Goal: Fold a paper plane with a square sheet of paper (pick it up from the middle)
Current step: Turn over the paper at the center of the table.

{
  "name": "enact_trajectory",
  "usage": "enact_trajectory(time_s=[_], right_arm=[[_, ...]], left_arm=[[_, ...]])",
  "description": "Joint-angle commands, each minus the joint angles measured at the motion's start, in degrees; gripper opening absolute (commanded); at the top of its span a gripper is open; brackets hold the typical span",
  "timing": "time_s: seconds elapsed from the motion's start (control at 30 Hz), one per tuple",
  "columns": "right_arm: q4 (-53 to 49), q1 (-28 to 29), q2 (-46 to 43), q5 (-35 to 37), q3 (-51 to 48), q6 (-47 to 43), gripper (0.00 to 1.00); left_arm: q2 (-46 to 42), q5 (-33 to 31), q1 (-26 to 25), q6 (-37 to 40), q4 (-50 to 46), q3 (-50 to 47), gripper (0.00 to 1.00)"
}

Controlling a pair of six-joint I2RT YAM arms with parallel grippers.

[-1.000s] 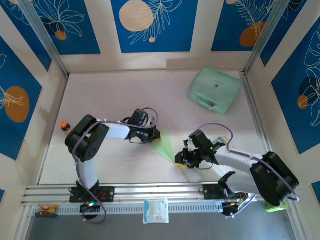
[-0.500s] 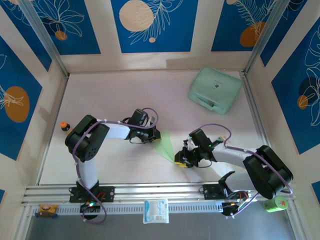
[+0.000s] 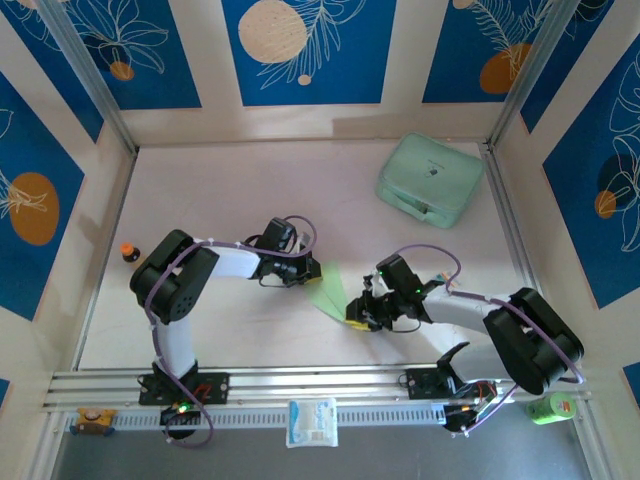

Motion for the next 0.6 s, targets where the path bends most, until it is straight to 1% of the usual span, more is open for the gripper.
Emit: enact_trajectory(time_s=[0.0, 0.27, 0.57], right_arm=[[1.0, -0.6, 0.7, -1.9, 1.3, 0.1, 0.28], [5.7, -2.7, 1.7, -2.8, 2.3, -0.9, 0.31], [9.8, -4.3, 5.5, -5.6, 3.0, -1.9, 0.3]], left_arm=[[2.8, -2.3, 0.4, -0.6, -2.1, -1.7, 0.08], [2.5, -2.0, 0.4, -1.0, -1.6, -1.9, 0.08], [2.1, -1.7, 0.4, -1.5, -0.8, -2.0, 0.08]])
